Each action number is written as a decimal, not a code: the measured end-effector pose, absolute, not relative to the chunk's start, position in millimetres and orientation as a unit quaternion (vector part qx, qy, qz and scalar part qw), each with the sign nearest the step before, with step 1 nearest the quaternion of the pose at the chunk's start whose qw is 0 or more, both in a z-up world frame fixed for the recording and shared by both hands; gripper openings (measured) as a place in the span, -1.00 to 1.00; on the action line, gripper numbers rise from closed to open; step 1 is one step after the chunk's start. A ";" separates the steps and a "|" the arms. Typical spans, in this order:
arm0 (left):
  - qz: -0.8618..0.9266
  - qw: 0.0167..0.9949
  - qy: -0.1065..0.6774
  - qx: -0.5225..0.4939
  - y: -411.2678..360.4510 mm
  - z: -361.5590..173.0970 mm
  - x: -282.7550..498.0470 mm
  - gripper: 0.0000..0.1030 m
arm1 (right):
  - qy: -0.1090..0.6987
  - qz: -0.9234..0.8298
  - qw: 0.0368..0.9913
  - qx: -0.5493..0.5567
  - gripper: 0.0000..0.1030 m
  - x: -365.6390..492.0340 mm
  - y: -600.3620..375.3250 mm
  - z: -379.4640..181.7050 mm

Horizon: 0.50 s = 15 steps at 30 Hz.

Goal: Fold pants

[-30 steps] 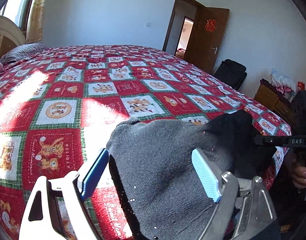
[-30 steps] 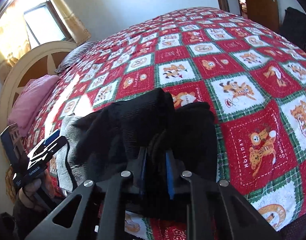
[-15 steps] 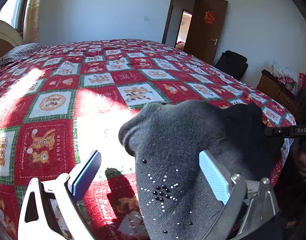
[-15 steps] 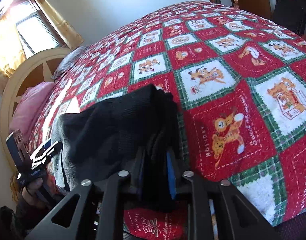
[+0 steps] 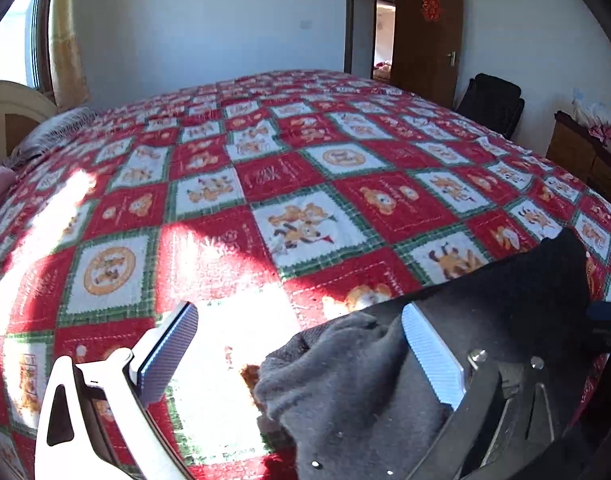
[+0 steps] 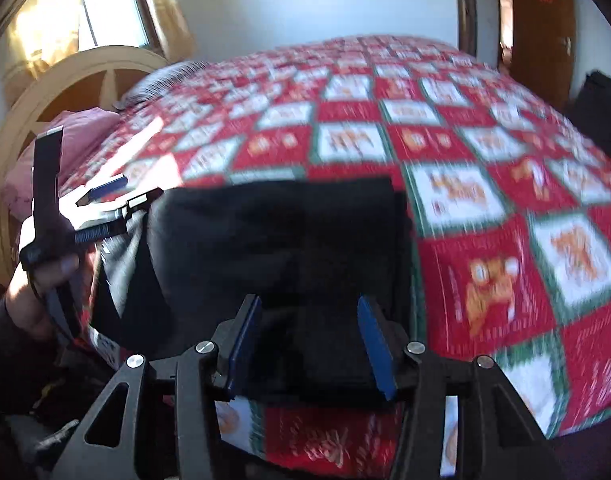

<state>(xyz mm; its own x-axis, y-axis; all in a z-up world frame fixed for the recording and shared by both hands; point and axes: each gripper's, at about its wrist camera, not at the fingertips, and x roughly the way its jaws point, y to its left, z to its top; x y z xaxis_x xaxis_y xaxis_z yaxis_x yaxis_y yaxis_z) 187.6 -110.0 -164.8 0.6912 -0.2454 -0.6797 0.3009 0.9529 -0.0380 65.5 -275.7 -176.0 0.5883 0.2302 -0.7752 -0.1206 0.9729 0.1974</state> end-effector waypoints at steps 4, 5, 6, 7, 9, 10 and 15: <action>-0.155 0.916 0.371 -0.004 -101.9 -177.5 190.3 1.00 | 0.451 0.104 0.884 0.060 0.01 57.5 -282.1 -174.1; -0.157 0.916 0.369 -0.009 -100.1 -177.1 188.6 1.00 | 0.453 0.103 0.883 0.059 0.01 59.8 -281.8 -174.8; -0.157 0.917 0.368 -0.014 -98.2 -174.7 186.1 1.00 | 0.454 0.102 0.883 0.054 0.01 60.2 -280.6 -173.3; -0.157 0.918 0.365 -0.018 -96.6 -170.7 182.6 1.00 | 0.451 0.100 0.886 0.048 0.01 59.4 -278.8 -169.4; -0.154 0.923 0.351 -0.020 -92.8 -160.7 172.9 1.00 | 0.431 0.096 0.896 0.042 0.01 57.4 -273.6 -161.5; -0.152 0.927 0.344 -0.017 -91.6 -156.7 167.6 1.00 | 0.415 0.097 0.904 0.044 0.01 56.5 -272.9 -154.9; -0.156 0.931 0.331 0.007 -102.0 -151.4 151.3 1.00 | 0.360 0.136 0.921 0.058 0.02 76.2 -258.5 -137.9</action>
<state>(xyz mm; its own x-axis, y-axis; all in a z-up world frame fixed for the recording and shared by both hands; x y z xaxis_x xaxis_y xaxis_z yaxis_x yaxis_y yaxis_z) 151.3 -102.0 -151.4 0.7320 -0.2854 -0.6187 0.2942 0.9514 -0.0909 76.2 -258.5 -137.9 0.7039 0.2914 -0.6478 -0.2083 0.9566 0.2039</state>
